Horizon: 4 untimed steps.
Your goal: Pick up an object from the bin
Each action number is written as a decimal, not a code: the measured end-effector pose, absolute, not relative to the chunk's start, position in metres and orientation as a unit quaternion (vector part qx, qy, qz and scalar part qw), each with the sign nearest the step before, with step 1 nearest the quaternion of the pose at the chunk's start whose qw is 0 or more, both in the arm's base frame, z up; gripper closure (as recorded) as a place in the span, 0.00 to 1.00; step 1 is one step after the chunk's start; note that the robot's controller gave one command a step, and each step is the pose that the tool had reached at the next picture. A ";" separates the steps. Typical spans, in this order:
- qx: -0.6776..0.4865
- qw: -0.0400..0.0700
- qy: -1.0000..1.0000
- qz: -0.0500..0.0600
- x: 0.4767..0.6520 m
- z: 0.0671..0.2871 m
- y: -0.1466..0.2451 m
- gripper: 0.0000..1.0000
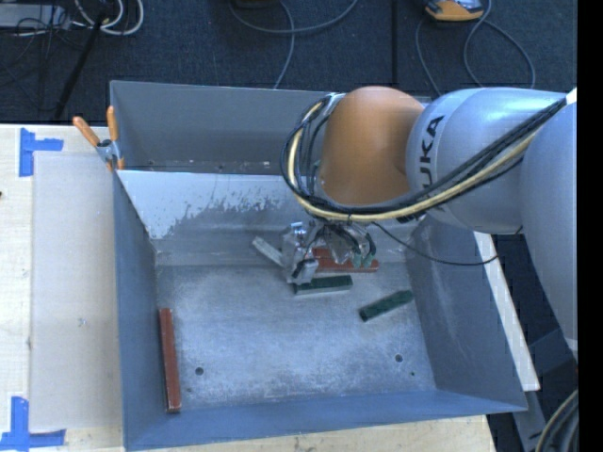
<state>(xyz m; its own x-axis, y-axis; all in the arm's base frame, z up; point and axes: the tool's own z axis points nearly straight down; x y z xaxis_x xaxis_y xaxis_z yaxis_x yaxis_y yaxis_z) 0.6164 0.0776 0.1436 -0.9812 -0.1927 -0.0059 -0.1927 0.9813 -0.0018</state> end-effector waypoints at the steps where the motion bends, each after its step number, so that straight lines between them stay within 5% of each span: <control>1: -0.096 0.001 0.995 0.000 0.615 0.142 0.078 0.00; 2: -0.011 0.001 1.000 0.000 0.617 0.070 0.025 0.00; 3: -0.011 0.004 1.000 0.001 0.620 0.073 0.025 1.00; 4: -0.021 0.004 1.000 0.000 0.589 0.229 0.034 1.00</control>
Offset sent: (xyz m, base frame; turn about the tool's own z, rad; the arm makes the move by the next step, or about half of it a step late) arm 0.0000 0.0000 0.0000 0.0000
